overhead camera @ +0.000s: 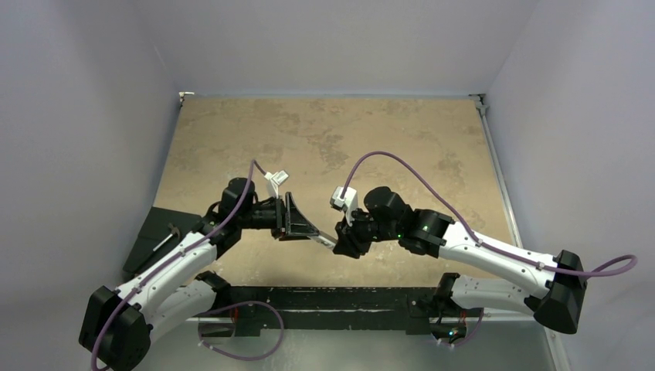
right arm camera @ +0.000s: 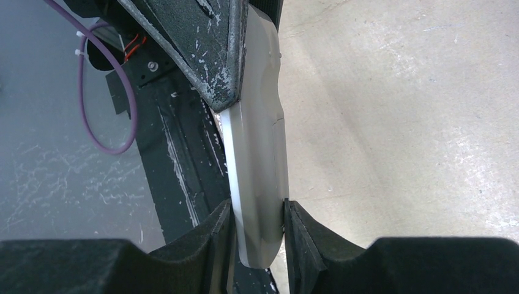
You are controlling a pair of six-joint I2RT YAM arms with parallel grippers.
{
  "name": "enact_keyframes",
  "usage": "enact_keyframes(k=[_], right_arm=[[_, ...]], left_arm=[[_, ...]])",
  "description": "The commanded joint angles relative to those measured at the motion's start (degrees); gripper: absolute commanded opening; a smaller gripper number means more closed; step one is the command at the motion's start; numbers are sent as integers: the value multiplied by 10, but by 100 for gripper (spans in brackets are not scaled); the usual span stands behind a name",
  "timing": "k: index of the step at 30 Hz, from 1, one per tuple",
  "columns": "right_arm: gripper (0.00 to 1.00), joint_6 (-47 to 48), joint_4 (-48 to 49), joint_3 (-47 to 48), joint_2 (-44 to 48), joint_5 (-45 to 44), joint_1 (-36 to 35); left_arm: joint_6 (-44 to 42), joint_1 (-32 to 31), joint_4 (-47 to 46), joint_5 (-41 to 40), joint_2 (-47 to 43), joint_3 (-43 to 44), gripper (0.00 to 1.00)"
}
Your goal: Load the batteries into the remote control
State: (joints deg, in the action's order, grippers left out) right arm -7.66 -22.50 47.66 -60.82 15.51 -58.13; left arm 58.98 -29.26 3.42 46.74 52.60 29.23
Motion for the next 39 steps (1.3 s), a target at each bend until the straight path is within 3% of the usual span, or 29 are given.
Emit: enact_keyframes(k=[1,3,6,13,20,23,29,32,39], right_arm=[[12,-20,6,19,3,-18,0],[11,-27,7,16,3,-18,0],[9,-38,11,11,4,-21,0],[0,-57,8,7,4,-23,0],[0,-73,12,-1,12,-32,0],[0,-84,18,-4,11,-28,0],[0,-100,29,-6,4,-30,0],[0,-112,38,-9,0,-40,0],[0,-150,61,-18,-25,-59,3]], left_arm=[[-10,6,-25,7,-1,-2,26],[-11,6,-25,4,0,-2,34],[-15,7,-25,-2,1,-1,38],[-22,10,-19,-20,1,4,43],[-23,12,-18,-44,-5,18,50],[-23,12,-20,-61,-8,22,56],[-32,14,-9,-83,-10,35,80],[-57,15,26,-102,-11,53,95],[-163,15,176,-211,-22,131,98]])
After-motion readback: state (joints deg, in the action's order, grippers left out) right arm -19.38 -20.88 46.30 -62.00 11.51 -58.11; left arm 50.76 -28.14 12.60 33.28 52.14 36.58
